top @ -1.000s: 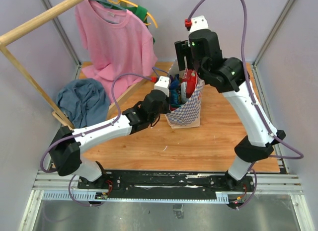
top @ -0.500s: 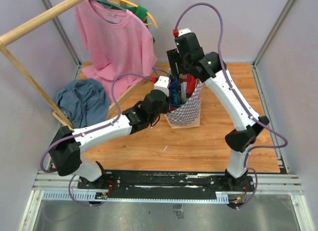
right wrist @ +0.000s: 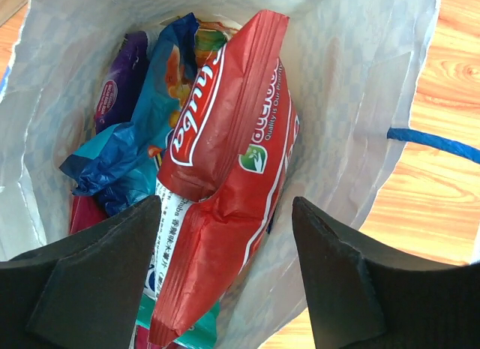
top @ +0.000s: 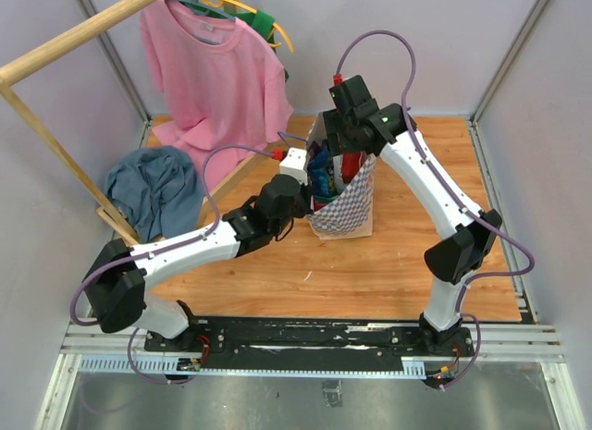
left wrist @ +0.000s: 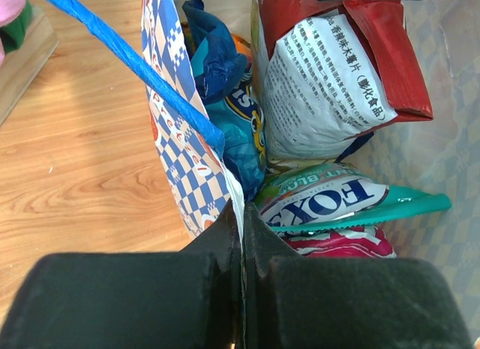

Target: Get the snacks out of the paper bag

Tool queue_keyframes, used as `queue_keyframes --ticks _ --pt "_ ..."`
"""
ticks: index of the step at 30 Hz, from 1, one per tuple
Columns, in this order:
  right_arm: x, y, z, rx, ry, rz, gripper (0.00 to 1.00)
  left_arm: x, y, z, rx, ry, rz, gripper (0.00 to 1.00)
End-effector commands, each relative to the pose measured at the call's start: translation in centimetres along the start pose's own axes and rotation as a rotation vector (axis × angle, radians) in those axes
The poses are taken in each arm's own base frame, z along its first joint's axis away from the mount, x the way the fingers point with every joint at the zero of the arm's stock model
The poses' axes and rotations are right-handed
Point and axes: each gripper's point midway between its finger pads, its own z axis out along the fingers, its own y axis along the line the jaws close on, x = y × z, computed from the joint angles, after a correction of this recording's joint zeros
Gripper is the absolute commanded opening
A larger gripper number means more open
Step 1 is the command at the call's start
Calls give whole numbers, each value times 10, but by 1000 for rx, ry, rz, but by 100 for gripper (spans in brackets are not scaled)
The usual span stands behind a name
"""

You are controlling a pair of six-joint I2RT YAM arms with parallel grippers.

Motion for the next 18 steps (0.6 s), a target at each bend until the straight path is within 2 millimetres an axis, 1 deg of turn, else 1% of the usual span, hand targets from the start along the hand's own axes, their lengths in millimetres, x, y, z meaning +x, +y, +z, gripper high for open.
queue_keyframes --ticks 1,6,12,13,15,18 --pt "-3 -8 -7 24 -29 39 73 -33 -16 -14 98 -118 -63 1" --pt "7 -5 5 16 9 30 72 -38 -10 -20 87 -146 -45 0" --pt "19 0 17 -1 52 22 70 -34 -6 -21 72 -139 -41 1" --pt "20 1 18 -3 58 20 69 -34 -6 -22 72 -140 -45 1" --pt "22 2 20 -7 64 19 61 -36 -6 -23 76 -143 -49 1" --pt "21 4 19 -15 63 22 42 -38 -7 -24 78 -149 -49 1"
